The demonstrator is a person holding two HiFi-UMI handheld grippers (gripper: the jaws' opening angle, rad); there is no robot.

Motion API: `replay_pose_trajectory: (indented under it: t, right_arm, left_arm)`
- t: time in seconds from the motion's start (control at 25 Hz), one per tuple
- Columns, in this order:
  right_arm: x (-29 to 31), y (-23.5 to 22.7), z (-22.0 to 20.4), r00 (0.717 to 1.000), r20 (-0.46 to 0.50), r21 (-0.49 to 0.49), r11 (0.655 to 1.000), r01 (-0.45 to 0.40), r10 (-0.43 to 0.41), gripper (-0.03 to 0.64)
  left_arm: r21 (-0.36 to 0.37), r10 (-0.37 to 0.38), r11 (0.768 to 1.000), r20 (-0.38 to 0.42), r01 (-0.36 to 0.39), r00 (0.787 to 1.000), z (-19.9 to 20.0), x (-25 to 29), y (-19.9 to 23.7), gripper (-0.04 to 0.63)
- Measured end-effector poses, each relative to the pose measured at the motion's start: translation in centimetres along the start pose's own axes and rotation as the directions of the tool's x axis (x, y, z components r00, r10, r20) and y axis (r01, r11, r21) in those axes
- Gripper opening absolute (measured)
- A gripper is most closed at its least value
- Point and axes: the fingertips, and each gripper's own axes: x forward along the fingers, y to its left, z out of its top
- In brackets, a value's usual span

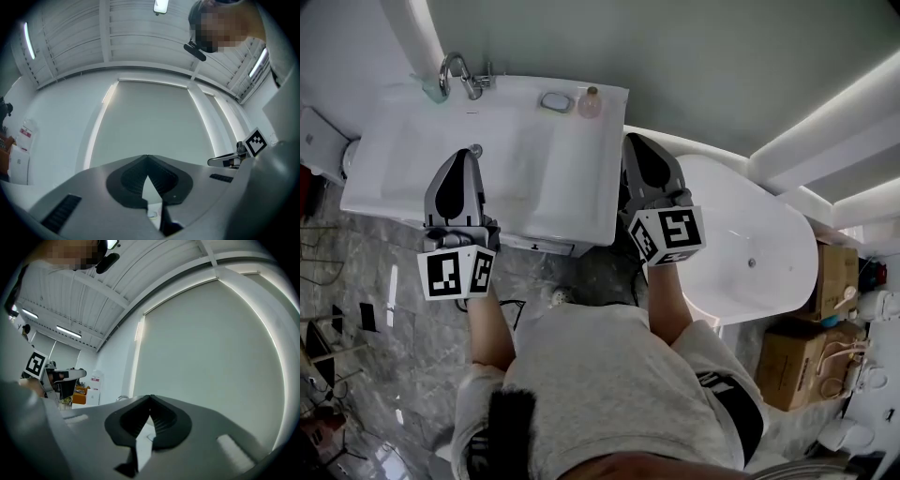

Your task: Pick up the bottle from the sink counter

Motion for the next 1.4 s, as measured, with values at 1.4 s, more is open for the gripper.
replay_pose_trajectory:
  t: [1.4]
  right_arm:
    - [12.9,-9.0,-6.7,0.988,-0.135,0.029,0.997,-0.073,0.076,0.011]
  left_arm:
    - [-0.029,0.011,0.999,-0.098,-0.014,0.995,-7.6,11.5,0.7,0.006]
